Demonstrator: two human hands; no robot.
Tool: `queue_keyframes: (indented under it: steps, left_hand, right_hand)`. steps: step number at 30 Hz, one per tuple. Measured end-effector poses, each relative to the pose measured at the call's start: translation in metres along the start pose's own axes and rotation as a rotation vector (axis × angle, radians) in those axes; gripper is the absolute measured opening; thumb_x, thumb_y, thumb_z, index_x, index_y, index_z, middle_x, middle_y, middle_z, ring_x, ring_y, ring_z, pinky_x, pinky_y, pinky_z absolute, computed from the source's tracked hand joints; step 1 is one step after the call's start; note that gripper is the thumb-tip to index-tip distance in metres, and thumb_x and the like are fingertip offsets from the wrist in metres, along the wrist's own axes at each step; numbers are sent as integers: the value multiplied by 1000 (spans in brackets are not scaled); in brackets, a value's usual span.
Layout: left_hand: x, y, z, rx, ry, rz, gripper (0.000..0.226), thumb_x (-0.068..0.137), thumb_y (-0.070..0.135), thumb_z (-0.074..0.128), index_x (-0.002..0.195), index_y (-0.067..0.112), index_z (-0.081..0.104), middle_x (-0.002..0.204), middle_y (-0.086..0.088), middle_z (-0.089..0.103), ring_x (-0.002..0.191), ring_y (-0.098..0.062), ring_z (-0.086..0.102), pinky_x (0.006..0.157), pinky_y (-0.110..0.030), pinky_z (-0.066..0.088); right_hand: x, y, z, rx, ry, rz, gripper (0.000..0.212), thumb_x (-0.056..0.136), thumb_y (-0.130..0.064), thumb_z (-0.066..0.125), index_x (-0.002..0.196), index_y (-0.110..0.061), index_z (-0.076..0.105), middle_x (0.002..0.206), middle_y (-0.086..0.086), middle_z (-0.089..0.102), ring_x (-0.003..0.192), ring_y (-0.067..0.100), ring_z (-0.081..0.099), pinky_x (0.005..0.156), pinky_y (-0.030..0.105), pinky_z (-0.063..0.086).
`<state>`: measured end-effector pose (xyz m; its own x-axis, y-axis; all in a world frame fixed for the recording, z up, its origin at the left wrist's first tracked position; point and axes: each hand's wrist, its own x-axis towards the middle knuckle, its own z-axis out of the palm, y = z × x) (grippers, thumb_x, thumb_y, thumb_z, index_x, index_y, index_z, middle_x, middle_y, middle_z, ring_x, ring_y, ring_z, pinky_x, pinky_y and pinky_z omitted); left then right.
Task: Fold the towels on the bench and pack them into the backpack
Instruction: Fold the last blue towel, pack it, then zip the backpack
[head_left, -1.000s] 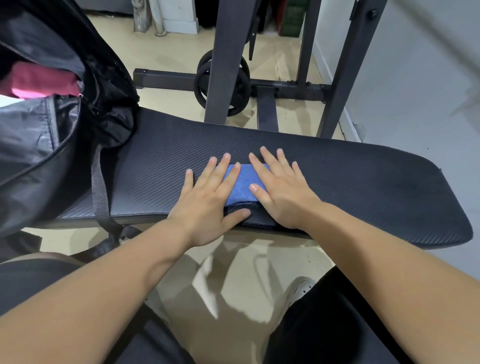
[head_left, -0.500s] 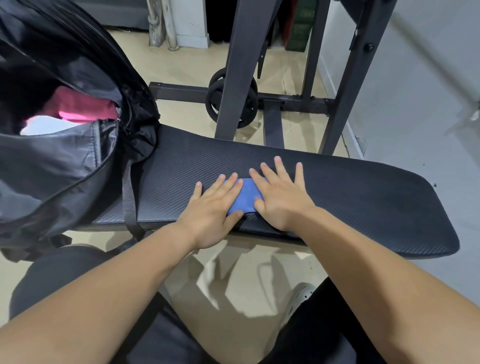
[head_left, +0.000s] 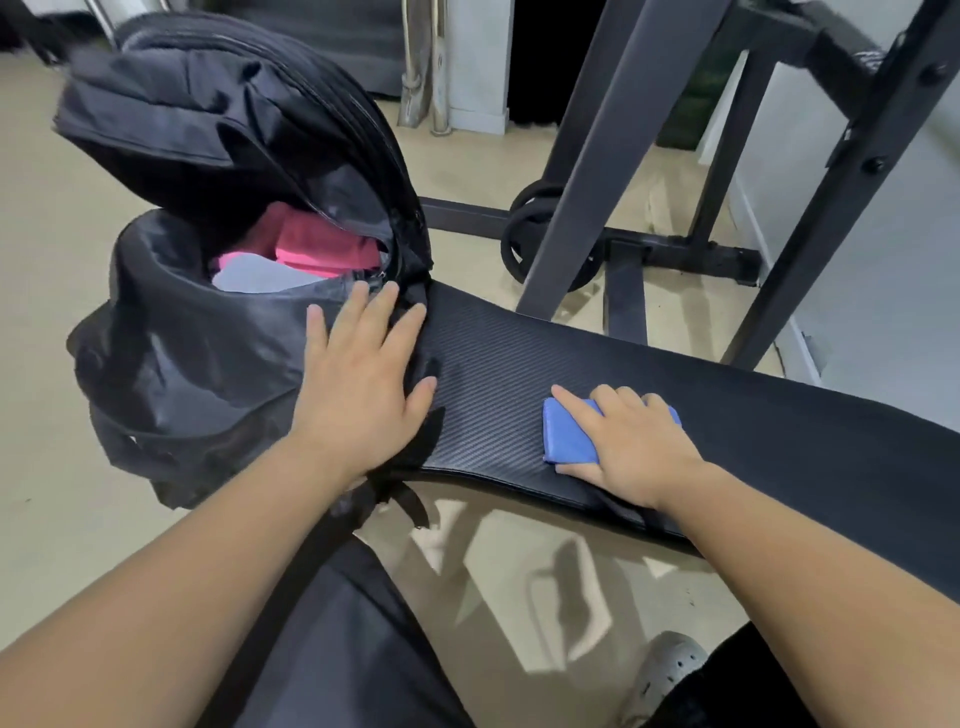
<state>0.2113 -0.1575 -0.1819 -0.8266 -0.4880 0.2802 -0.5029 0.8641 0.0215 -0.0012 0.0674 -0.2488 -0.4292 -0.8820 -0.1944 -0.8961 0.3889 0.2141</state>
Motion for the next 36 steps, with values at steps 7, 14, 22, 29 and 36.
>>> queue_keyframes:
  steps: [7,14,22,29,36]
  left_hand:
    - [16,-47,-2,68,-24,-287,87,84,53,64,152,8,33,146,-17,43,142,-39,29,115,-72,12]
    - [10,-52,3,-7,125,-265,63,88,39,59,141,6,49,129,-11,59,124,-34,49,116,-62,20]
    - [-9,-80,5,-94,185,-336,56,84,18,66,137,5,52,134,-12,55,134,-36,42,108,-66,30]
    - [4,-87,9,-261,231,-269,21,74,-7,68,93,0,64,94,-18,58,100,-39,48,81,-48,48]
    - [3,-80,14,-298,282,-165,19,70,-11,74,82,-1,63,85,-15,59,90,-38,52,80,-34,38]
  right_hand:
    - [42,-40,-59,253,128,55,78,96,-52,54,160,-32,14,126,6,50,110,31,53,88,43,44]
    - [116,-92,-174,408,342,-167,79,86,-50,70,153,-37,30,144,5,37,112,33,58,89,45,51]
    - [165,-123,-209,443,110,-153,68,92,-40,70,152,-39,38,165,4,-30,128,31,55,93,32,44]
    - [188,-127,-204,553,27,-85,69,95,-42,65,155,-28,34,167,9,-2,142,33,40,113,40,37]
    - [201,-117,-186,809,197,-35,25,89,-32,67,106,-15,59,123,6,45,96,31,61,91,48,52]
